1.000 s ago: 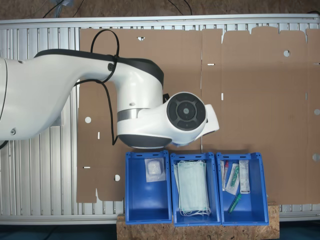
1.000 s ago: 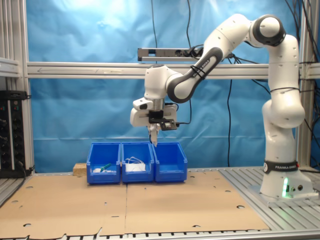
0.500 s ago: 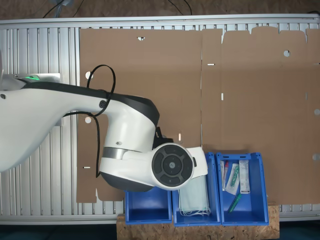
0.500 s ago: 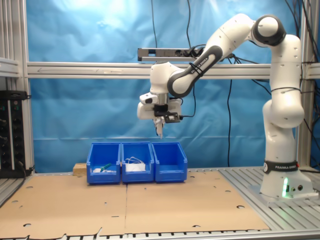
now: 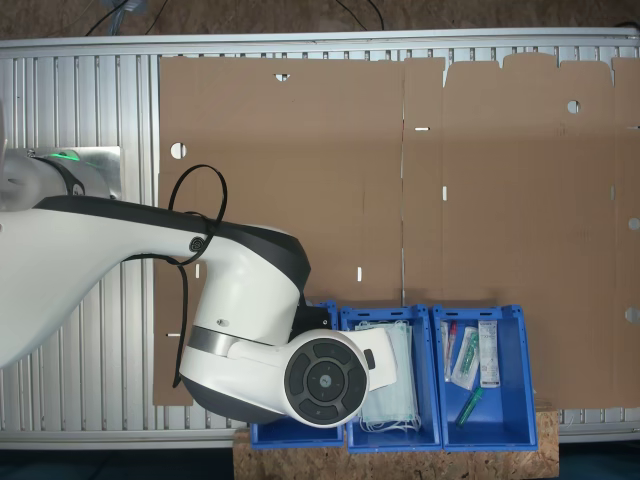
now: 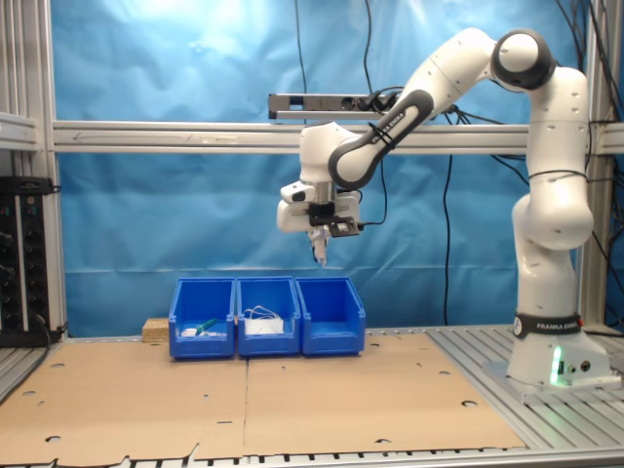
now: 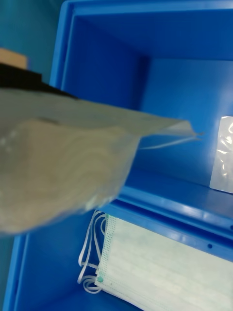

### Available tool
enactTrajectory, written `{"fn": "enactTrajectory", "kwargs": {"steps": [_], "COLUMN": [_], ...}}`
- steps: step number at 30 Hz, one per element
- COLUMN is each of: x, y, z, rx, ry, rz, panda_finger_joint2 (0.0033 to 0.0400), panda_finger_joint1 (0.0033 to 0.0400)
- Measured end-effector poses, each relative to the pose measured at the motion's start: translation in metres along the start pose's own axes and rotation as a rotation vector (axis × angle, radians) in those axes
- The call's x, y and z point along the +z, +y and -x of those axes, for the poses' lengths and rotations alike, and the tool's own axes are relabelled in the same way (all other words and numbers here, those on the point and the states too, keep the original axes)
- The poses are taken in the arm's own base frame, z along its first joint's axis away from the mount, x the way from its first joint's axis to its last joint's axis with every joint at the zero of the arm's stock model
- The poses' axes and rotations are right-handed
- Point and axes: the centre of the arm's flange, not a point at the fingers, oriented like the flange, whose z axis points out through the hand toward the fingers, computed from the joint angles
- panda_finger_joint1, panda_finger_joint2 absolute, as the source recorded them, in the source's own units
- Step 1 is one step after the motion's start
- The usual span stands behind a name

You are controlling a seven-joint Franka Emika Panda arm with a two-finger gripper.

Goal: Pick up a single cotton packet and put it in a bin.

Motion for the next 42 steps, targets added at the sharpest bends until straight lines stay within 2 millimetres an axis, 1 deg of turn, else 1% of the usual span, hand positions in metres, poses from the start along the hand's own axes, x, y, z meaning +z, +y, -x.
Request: {"fn": "enactTrajectory", "kwargs": {"steps": [11,42], "x": [0.0041,0.0092], "y": [-0.0012,-0.0052], "z": [0.0089,0.0098], "rx": [-0.026,-0.099], "ry": [0.021,0.060], "rz": [-0.018,-0.039], "panda_finger_joint2": [0.0056,0.0056], "panda_finger_joint1": [0.0056,0.0056]}}
